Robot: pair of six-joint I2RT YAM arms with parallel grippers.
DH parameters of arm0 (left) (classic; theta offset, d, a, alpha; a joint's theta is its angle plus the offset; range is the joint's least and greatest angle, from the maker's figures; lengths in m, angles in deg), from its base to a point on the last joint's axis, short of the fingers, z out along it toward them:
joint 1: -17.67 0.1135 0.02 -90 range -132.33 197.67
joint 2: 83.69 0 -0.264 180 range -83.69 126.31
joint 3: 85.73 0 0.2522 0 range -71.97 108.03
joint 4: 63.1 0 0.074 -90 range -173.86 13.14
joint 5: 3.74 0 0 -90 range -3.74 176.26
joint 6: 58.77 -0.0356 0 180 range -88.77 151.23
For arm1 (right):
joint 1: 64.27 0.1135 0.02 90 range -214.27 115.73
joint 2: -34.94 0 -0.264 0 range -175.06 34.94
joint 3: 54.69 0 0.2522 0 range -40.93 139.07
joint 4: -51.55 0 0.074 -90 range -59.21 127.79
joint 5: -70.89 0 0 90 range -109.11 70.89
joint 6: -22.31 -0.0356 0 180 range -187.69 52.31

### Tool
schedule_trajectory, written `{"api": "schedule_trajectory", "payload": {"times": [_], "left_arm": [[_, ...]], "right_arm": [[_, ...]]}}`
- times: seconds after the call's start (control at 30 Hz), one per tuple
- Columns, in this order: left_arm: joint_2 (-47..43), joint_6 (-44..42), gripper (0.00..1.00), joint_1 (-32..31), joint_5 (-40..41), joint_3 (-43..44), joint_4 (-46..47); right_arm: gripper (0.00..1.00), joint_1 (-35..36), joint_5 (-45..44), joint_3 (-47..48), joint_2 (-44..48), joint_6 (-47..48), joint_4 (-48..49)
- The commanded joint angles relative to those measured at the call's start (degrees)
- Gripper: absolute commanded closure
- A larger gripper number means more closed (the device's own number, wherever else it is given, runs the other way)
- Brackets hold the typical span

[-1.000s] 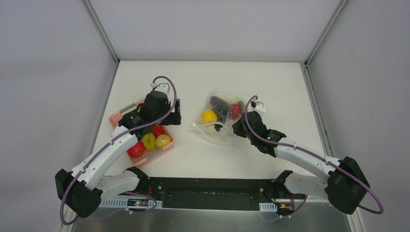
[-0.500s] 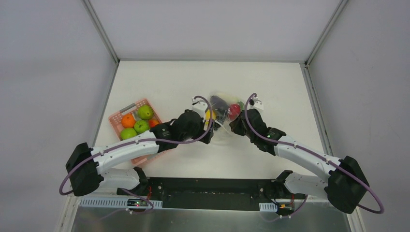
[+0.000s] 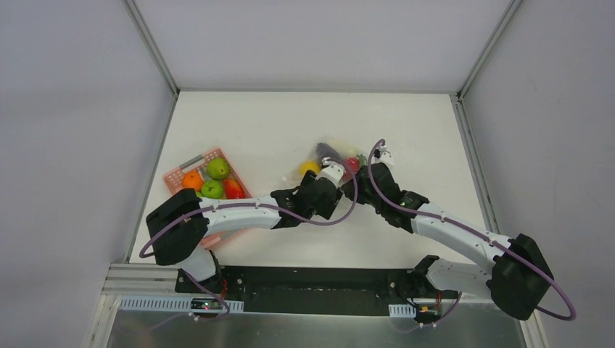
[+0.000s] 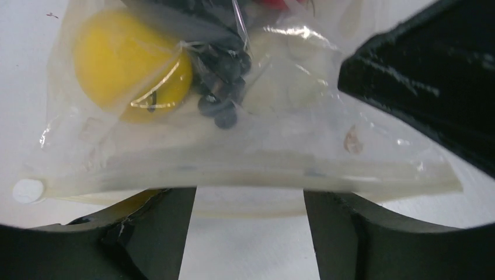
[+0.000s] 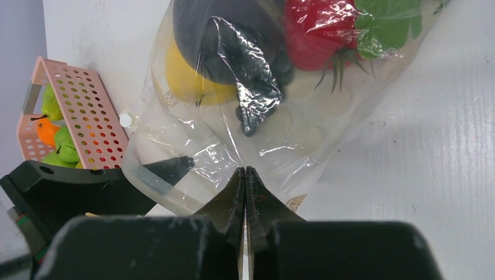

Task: Open the zip-top bag and remove the fake food

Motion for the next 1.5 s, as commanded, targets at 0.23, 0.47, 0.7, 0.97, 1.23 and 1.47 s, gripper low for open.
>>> {"api": "schedule_trajectory", "payload": {"times": [0.23,0.47,0.7,0.97,1.23,1.47], "left_arm": [[3.3,5.1,0.5,5.3,10.7,3.0,5.7],[3.7,9.1,0.5,8.4,11.9,1.7,7.9],[4.7,13.1,0.51,12.5,6.5,-0.7,12.5],[5.4,21.2,0.42,16.5,0.9,-4.2,17.3],[5.2,23.6,0.21,18.8,-5.3,-7.8,27.1],[9.3,23.7,0.19,20.7,-8.8,-9.3,41.0]], "right_arm": [[1.0,-0.2,1.7,1.8,2.7,-2.8,-1.3],[1.0,-0.2,6.0,3.2,2.8,-6.9,-0.6],[1.0,-0.3,9.1,5.2,1.5,-8.6,-0.4],[1.0,-0.2,12.1,5.3,-0.6,-10.1,1.1],[1.0,-0.2,17.0,5.3,-3.6,-12.5,4.4],[1.0,-0.2,20.3,6.3,-5.3,-12.7,4.1]]}}
